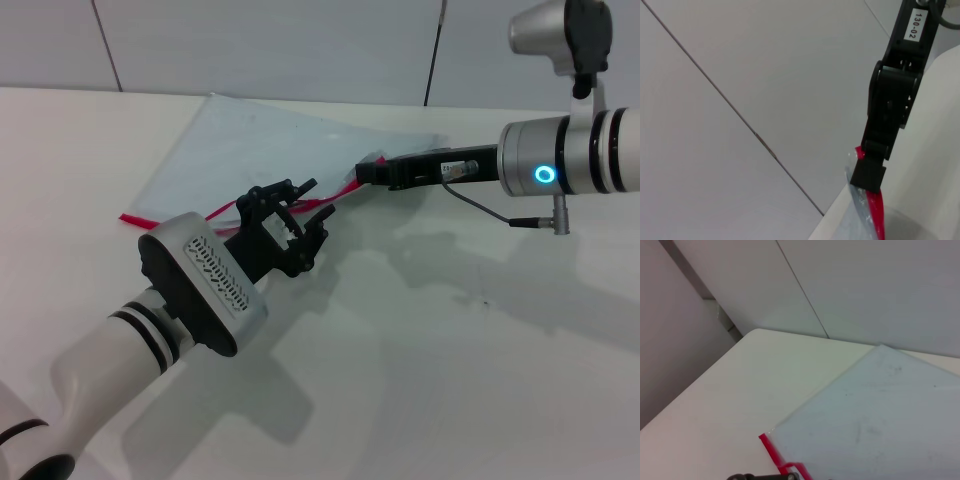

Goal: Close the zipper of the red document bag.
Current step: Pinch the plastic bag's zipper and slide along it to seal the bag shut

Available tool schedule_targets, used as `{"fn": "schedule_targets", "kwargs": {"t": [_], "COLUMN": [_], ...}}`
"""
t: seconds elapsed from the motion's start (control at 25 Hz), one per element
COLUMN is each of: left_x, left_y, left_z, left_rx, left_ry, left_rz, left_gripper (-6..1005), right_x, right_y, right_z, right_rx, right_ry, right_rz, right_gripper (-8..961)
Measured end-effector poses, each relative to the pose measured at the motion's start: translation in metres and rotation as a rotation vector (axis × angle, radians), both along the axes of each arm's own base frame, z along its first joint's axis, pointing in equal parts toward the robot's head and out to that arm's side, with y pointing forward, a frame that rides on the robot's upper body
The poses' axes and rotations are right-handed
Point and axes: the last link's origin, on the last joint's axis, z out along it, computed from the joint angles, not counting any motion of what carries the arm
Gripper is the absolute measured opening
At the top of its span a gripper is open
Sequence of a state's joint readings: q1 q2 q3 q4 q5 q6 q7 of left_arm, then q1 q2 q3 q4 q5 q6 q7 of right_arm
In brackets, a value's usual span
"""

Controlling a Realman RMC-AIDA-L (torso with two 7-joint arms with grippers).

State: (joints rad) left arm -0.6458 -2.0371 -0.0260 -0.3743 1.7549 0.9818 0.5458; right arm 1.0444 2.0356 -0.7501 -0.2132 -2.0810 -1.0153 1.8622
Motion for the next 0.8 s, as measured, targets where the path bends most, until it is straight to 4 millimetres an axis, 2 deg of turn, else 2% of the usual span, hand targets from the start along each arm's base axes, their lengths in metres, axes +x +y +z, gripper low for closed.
{"fn": "schedule_targets", "kwargs": {"t": [0.36,0.8], "left_x": [0.0,-0.0001], "left_y": [0.0,0.0003], "left_z": [0.0,0.0], "left_rx": [0.0,-0.002], "left_ry": [0.0,-0.004], "left_rz": [0.0,0.004], "left_gripper": [337,241], "right_x": [0.0017,0.0032], "right_y": [-0.0004,-0.0009], "right_z": [0.0,-0.0002], "right_rx": [0.001,0.0], "right_ry": [-0.003,-0.006], "right_rz": [-0.003,-0.005], "right_gripper": [27,26]}}
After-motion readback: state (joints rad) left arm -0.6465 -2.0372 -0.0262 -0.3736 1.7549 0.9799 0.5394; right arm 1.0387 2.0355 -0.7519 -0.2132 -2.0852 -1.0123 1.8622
